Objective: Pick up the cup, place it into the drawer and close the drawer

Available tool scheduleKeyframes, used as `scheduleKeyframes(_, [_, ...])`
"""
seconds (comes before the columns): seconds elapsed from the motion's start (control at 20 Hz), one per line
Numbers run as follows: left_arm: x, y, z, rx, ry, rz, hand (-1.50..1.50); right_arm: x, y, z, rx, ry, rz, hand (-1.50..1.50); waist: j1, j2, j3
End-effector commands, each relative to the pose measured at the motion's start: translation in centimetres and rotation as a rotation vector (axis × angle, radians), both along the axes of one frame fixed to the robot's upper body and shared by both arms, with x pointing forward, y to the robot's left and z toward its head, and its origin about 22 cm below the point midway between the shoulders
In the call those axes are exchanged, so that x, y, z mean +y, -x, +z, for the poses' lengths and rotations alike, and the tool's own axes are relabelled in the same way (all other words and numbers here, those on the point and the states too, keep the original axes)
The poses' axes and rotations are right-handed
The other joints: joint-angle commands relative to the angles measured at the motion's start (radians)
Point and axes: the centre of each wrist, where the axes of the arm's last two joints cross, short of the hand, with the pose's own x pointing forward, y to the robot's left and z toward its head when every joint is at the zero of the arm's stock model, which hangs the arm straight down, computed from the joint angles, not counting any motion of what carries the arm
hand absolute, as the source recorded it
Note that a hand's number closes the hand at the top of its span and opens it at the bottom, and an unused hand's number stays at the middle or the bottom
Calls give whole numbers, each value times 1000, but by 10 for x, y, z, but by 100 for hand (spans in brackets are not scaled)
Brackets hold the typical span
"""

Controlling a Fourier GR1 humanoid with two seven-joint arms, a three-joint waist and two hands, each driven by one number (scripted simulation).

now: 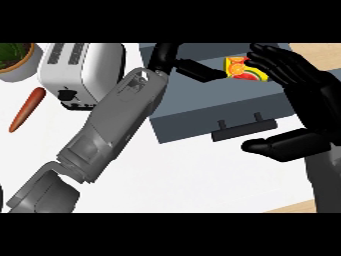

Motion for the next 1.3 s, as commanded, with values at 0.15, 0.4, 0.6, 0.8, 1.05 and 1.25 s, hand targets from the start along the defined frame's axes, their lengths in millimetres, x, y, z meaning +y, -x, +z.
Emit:
scheduleKeyframes(0.15, [-3, 0, 16, -94, 242, -42, -150, 19, 3, -8, 58, 95, 313, 150, 25, -3, -1])
scheduleKeyframes(0.4, [-5, -2, 23, -121, 286, 55, -150, 8, 10, -13, 137, 467, 369, 150, 55, -19, -1])
scheduleKeyframes(0.6, [-1, 1, 7, -102, 294, 70, -150, 12, 23, -27, 164, 609, 274, -150, 96, -33, 0])
scheduleKeyframes(0.8, [5, -1, 0, -96, 315, 85, -150, 12, 23, -38, 108, 775, 137, -150, 149, -35, 0])
scheduleKeyframes(1.05, [13, 2, -12, -108, 375, 70, -150, 20, 14, -100, 175, 859, 57, -150, 203, -40, 0])
scheduleKeyframes(1.25, [27, 4, -22, -76, 409, 80, -150, 21, -1, -142, 228, 944, 113, -150, 231, -43, 0])
